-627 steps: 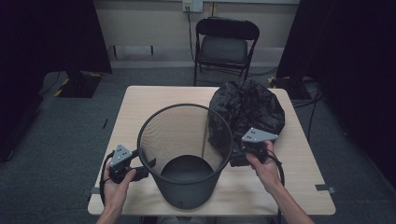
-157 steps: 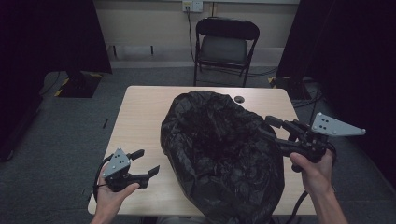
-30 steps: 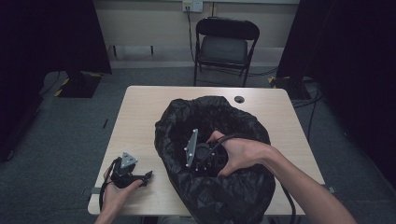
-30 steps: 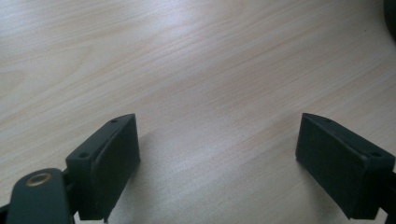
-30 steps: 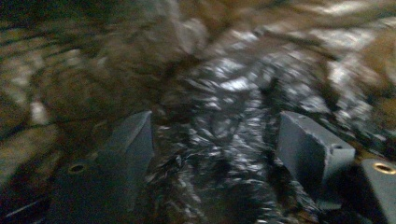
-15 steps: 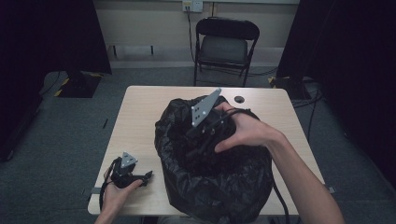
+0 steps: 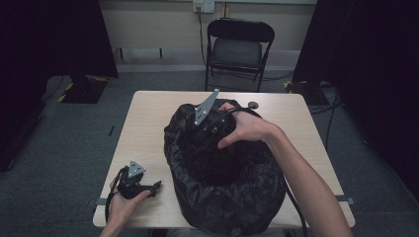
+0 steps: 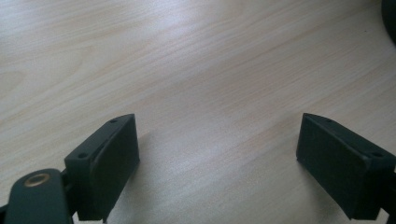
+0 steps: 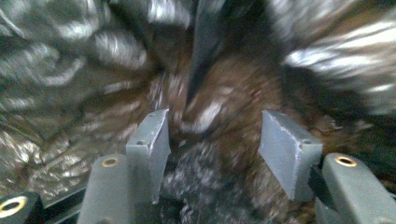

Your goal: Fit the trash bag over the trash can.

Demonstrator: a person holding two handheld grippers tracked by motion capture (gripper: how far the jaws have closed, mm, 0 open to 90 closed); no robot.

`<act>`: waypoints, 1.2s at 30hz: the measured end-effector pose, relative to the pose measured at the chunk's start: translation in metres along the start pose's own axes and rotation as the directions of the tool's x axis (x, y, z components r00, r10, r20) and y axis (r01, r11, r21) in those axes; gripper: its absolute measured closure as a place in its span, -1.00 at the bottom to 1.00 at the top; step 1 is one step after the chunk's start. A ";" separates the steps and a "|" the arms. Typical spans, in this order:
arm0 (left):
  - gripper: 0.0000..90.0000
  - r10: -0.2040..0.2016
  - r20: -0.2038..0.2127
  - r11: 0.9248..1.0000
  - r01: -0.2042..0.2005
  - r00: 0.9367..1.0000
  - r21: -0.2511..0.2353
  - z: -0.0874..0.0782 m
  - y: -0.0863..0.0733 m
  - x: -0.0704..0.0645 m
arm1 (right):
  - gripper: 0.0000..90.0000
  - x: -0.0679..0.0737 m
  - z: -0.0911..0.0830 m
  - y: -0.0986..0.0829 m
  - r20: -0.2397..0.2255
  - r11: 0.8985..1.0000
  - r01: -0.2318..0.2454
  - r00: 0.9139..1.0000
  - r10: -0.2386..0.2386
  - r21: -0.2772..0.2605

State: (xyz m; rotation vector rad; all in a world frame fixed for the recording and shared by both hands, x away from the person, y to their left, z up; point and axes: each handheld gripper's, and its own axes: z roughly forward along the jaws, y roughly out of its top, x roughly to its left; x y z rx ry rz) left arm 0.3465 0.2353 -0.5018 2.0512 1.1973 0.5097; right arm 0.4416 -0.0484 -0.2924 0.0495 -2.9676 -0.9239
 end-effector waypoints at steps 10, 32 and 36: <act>-0.72 -0.001 -0.001 1.000 0.001 1.000 0.000 0.000 0.000 0.000 | -0.30 0.003 0.025 -0.008 -0.057 0.975 0.000 0.998 0.013 0.222; -0.79 -0.001 -0.005 1.000 0.001 1.000 0.007 0.000 0.000 -0.002 | -0.59 0.018 -0.010 0.009 -0.053 0.999 -0.001 0.999 -0.001 -0.042; -0.80 0.002 -0.004 1.000 -0.002 1.000 0.011 0.001 0.000 -0.002 | -0.72 0.021 -0.015 0.012 0.025 0.999 0.010 1.000 -0.009 -0.047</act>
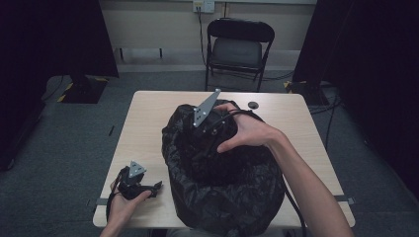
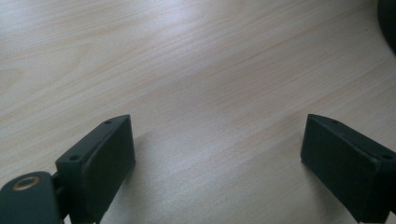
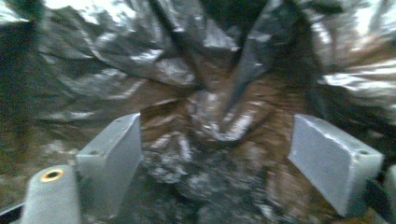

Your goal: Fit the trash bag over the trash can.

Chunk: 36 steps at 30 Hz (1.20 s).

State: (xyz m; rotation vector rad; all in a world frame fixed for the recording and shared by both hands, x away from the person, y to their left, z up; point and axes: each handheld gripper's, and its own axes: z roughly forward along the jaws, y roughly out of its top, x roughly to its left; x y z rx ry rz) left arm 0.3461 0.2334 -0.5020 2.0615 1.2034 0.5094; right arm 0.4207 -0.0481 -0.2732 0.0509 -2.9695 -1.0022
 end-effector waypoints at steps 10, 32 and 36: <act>-0.93 -0.007 -0.003 1.000 0.007 1.000 0.012 0.002 0.001 -0.004 | -0.63 0.010 -0.017 0.004 0.049 0.992 -0.021 0.998 0.027 -0.126; -1.00 -0.015 -0.016 1.000 0.016 1.000 0.021 0.003 0.002 -0.007 | -0.68 0.024 -0.066 -0.005 0.187 0.918 -0.072 0.970 0.156 -0.390; -1.00 -0.010 -0.016 1.000 0.010 1.000 0.024 0.003 0.001 -0.006 | -0.67 0.026 -0.078 -0.013 0.196 0.895 -0.096 0.960 0.198 -0.436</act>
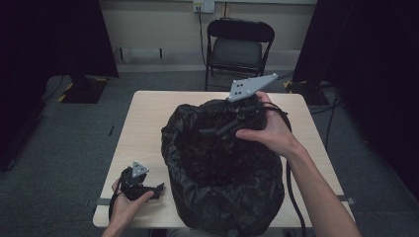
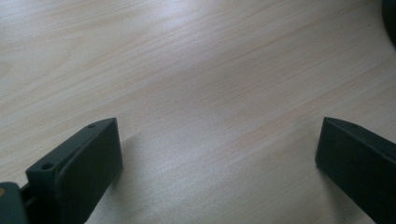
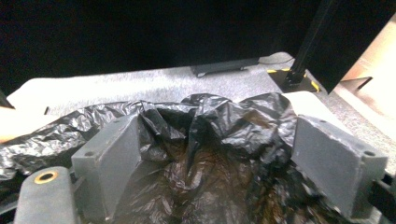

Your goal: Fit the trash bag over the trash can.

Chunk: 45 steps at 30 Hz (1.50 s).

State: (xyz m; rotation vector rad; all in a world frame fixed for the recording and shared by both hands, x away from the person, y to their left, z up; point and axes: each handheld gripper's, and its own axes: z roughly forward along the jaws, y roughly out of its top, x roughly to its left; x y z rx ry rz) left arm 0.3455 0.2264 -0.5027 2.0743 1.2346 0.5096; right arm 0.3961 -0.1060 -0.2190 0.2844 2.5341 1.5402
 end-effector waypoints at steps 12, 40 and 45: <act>-1.00 -0.001 0.001 1.000 0.001 1.000 -0.001 0.000 0.000 -0.001 | -0.68 0.002 -0.032 -0.016 0.107 0.999 -0.040 0.993 0.043 -0.035; -1.00 -0.009 -0.003 1.000 0.009 1.000 -0.003 -0.001 -0.001 -0.002 | -0.72 0.013 -0.106 -0.078 0.338 0.985 -0.113 0.929 0.152 -0.134; -1.00 -0.010 -0.003 1.000 0.010 1.000 -0.003 -0.001 -0.001 -0.002 | -0.72 0.014 -0.114 -0.095 0.384 0.981 -0.130 0.907 0.176 -0.142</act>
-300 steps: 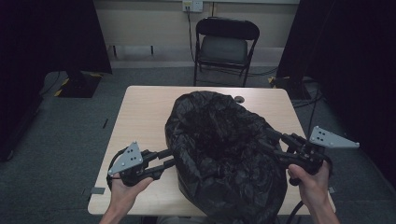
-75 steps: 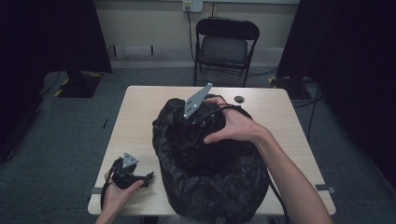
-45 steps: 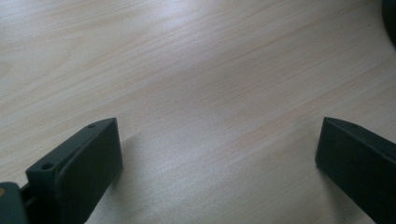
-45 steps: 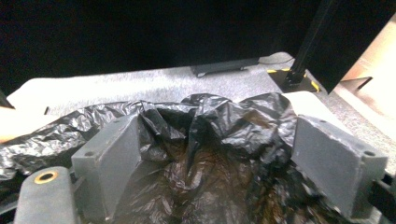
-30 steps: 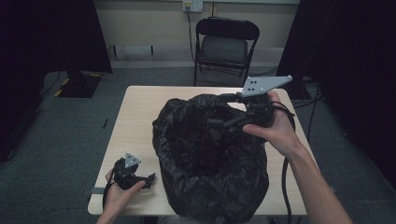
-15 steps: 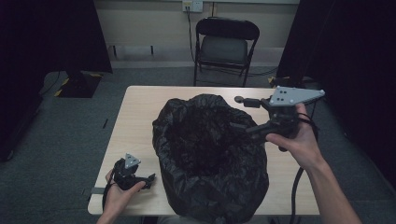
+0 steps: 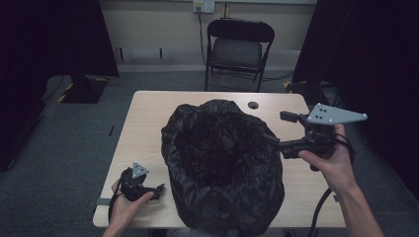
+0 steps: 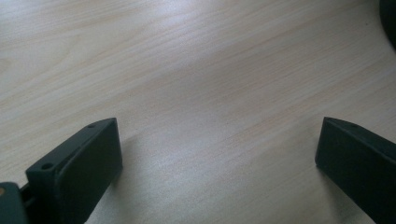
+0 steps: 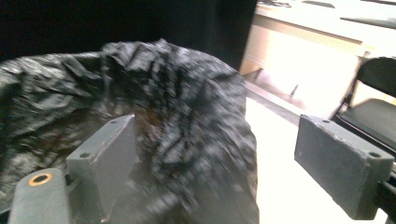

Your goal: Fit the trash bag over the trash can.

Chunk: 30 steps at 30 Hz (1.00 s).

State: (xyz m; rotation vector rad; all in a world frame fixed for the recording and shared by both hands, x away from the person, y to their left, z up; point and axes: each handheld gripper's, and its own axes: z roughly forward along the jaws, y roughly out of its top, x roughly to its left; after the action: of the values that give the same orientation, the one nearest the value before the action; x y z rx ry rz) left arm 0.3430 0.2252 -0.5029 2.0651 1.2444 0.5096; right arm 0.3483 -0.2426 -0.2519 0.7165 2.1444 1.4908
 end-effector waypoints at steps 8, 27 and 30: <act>-1.00 -0.025 -0.024 1.000 0.025 0.999 0.000 0.000 0.000 -0.005 | -0.72 -0.016 -0.014 -0.033 0.105 0.998 -0.050 0.993 0.047 0.028; -1.00 -0.007 -0.008 1.000 0.007 1.000 0.001 0.001 0.001 -0.005 | -0.72 -0.028 -0.017 -0.102 0.255 0.982 -0.176 0.955 0.153 0.068; -1.00 -0.007 -0.007 1.000 0.007 1.000 0.001 0.001 0.001 -0.005 | -0.72 -0.029 -0.016 -0.111 0.282 0.982 -0.175 0.948 0.146 0.078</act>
State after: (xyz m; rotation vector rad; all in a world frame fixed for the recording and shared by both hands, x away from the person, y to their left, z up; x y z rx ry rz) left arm 0.3415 0.2200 -0.5027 2.0611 1.2555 0.5140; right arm 0.3422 -0.3037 -0.3498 1.0909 1.9987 1.2774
